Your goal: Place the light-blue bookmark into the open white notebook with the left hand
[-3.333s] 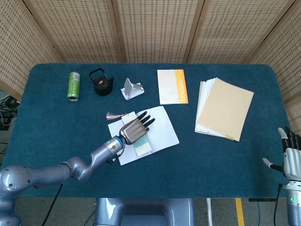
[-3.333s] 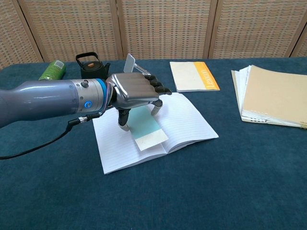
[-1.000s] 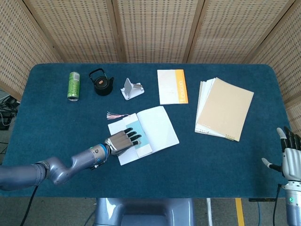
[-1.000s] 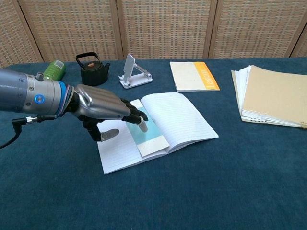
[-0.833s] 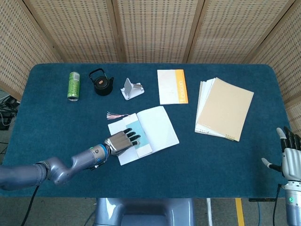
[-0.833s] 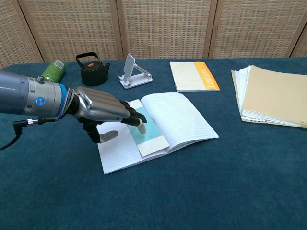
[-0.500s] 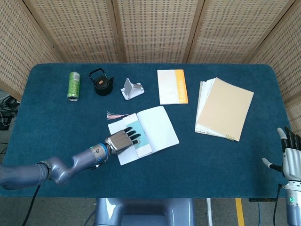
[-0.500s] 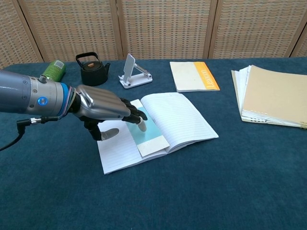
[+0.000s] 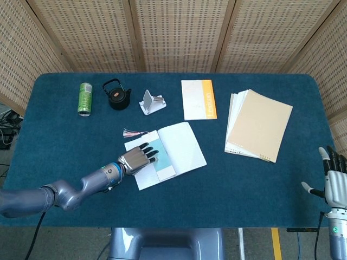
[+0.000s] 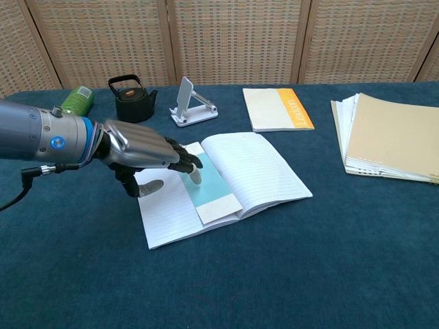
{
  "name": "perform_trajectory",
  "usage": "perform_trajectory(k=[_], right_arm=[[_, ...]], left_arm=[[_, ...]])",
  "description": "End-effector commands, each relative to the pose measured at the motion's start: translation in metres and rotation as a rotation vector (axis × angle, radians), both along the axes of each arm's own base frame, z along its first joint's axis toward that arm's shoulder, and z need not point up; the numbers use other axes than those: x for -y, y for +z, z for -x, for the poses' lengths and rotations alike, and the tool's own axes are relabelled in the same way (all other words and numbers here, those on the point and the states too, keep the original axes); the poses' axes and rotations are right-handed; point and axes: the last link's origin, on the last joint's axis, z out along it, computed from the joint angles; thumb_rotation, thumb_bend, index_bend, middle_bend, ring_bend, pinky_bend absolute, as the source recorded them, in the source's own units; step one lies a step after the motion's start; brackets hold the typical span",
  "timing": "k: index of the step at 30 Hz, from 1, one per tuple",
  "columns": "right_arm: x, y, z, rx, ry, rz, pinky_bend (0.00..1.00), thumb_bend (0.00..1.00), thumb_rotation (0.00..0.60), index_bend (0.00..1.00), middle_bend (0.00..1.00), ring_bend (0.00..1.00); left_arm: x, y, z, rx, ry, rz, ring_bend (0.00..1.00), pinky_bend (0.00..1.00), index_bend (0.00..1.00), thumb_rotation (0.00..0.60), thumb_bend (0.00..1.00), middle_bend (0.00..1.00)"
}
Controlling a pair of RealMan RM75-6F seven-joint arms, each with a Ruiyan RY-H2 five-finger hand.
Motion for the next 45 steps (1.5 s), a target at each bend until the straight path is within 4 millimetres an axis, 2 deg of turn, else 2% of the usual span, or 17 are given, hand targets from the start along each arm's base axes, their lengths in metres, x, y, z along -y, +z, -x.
perform_trajectory(k=[1,38,43,45], right_arm=[[0.000,0.000,0.000,0.000,-0.002,0.002,0.00,0.08,0.600,0.00,0.00,0.00],[0.000,0.001,0.001,-0.001,-0.004,0.006,0.00,0.08,0.600,0.00,0.00,0.00],[0.000,0.001,0.000,-0.003,0.001,0.008,0.00,0.08,0.600,0.00,0.00,0.00],[0.000,0.001,0.001,-0.004,0.001,0.006,0.00,0.08,0.600,0.00,0.00,0.00]], left_arm=[[0.000,-0.003,-0.001,-0.002,-0.006,0.003,0.00,0.02,0.13,0.600,0.71,0.00],[-0.001,-0.017,-0.008,-0.007,-0.040,-0.007,0.00,0.02,0.13,0.600,0.71,0.00],[-0.001,-0.008,-0.013,0.045,-0.039,-0.028,0.00,0.02,0.13,0.600,0.71,0.00],[0.001,0.002,-0.018,0.104,-0.031,-0.046,0.00,0.02,0.13,0.600,0.71,0.00]])
